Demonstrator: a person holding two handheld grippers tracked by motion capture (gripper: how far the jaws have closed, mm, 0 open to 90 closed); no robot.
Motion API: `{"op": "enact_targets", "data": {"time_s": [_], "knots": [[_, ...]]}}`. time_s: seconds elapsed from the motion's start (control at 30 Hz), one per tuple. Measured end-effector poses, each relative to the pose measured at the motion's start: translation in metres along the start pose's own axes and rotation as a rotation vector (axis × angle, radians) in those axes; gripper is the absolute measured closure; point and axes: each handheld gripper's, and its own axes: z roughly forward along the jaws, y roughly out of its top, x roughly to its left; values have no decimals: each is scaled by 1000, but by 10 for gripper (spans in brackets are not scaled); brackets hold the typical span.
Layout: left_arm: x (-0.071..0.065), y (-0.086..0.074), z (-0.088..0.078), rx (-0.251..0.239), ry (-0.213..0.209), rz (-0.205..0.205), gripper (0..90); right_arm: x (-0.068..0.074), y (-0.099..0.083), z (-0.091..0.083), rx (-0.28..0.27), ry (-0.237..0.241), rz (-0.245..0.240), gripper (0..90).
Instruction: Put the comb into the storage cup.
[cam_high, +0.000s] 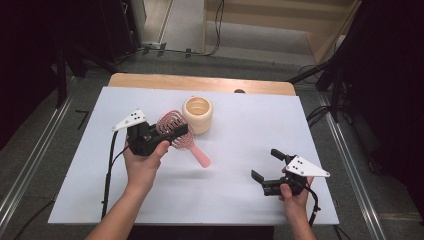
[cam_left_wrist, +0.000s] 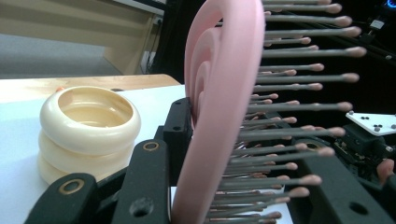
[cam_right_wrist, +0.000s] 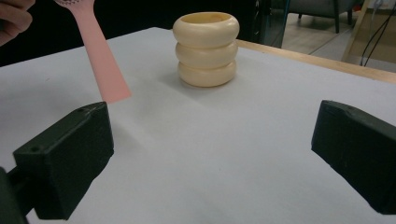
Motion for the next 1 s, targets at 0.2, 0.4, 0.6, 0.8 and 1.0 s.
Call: {"op": "enact_targets", "data": {"time_s": [0.2, 0.4, 0.6, 0.8, 1.0], "knots": [[3, 4, -2, -5, 5, 0, 632, -6, -5, -11, -4, -20, 6, 0], [5, 8, -3, -8, 14, 4, 633, -14, -10, -22, -13, -43, 20, 0], [7, 11, -4, -10, 18, 5, 632, -22, -16, -35, -21, -57, 39, 0], [11, 15, -4, -9, 23, 10, 633, -30, -21, -43, -28, -73, 49, 0], [12, 20, -6, -16, 30, 13, 633, -36, -29, -41, -9, -85, 49, 0]]}}
